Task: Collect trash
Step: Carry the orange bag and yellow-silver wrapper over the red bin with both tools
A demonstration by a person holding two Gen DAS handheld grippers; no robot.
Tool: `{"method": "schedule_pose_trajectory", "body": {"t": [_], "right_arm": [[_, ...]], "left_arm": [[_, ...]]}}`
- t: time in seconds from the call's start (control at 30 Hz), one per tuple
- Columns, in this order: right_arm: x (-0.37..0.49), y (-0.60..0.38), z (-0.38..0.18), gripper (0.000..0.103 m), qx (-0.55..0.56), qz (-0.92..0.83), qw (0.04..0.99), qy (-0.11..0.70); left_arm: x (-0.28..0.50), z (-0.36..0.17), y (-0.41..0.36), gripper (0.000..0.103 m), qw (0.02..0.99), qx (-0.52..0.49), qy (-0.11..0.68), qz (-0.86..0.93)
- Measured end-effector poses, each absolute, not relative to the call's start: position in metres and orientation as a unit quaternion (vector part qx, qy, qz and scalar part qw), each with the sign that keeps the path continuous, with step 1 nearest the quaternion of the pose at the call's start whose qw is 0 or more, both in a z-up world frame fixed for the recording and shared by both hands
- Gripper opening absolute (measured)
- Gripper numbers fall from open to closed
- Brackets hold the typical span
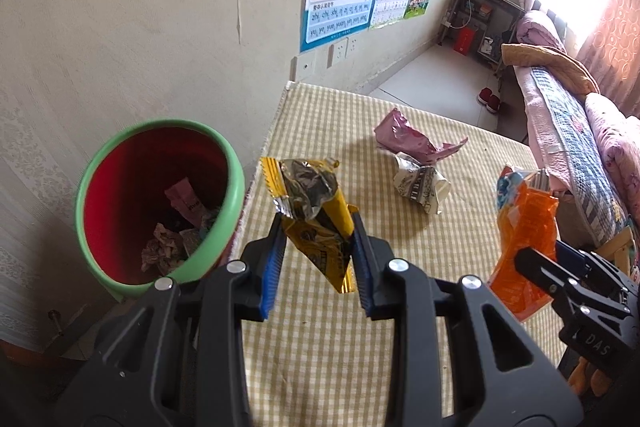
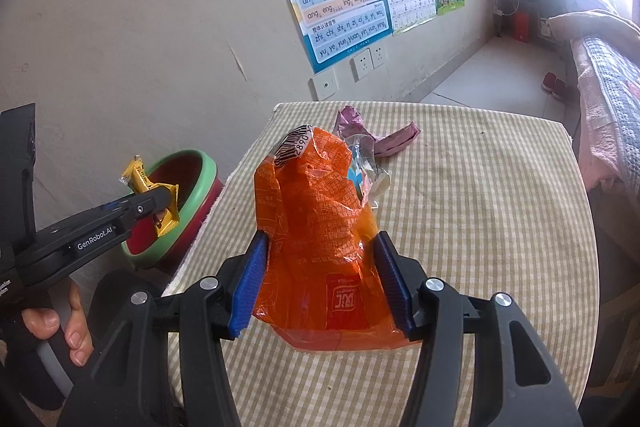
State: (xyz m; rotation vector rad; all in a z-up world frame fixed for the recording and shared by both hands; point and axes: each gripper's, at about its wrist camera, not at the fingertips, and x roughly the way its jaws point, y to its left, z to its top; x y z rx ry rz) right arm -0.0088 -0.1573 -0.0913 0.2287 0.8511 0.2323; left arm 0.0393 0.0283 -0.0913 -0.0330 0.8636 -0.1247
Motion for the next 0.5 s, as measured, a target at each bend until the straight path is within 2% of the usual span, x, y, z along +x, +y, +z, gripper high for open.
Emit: {"method": "schedule_pose_trajectory", "body": {"t": [0.5], "right_arm": [[-0.007, -0.117, -0.077, 0.053, 0.086, 0.155, 0.897, 0.406]], "left_arm": [[0.039, -0.082, 0.063, 0.03, 0.914, -0.009, 0.405, -0.016]]}}
